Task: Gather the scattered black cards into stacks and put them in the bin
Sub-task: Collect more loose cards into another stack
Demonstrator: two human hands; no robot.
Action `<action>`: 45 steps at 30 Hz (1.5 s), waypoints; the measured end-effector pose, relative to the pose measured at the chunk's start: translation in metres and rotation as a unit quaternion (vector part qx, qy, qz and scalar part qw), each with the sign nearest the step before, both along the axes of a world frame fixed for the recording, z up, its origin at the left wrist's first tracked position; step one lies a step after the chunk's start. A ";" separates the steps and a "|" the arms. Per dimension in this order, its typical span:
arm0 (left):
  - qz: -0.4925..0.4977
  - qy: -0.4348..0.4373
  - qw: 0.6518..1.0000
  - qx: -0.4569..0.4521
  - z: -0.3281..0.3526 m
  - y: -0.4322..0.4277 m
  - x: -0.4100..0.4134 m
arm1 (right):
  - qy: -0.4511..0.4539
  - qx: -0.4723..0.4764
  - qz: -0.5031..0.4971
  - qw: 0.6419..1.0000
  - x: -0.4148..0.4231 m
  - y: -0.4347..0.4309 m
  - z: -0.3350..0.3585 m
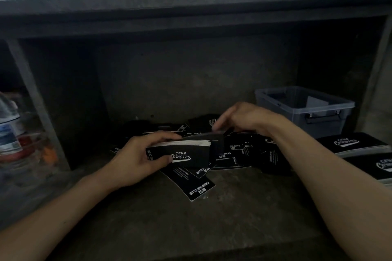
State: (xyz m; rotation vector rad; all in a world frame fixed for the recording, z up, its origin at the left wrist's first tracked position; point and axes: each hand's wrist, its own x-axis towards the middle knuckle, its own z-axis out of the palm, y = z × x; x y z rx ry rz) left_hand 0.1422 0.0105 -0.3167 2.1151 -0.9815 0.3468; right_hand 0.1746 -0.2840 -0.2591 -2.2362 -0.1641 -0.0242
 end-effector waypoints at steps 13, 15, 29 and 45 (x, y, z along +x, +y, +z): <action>0.039 -0.041 0.998 0.014 0.003 -0.002 -0.004 | 0.016 -0.301 -0.072 0.951 0.018 -0.014 -0.015; 0.047 -0.035 0.998 0.011 0.003 -0.003 -0.004 | 0.031 -0.255 -0.111 0.960 0.017 -0.016 -0.014; 0.024 0.006 1.000 0.017 0.004 -0.003 -0.007 | -0.022 0.008 0.057 0.998 0.012 0.010 -0.012; 0.033 -0.008 0.999 0.020 0.005 -0.003 -0.007 | 0.018 -0.224 -0.119 0.967 0.008 -0.003 -0.011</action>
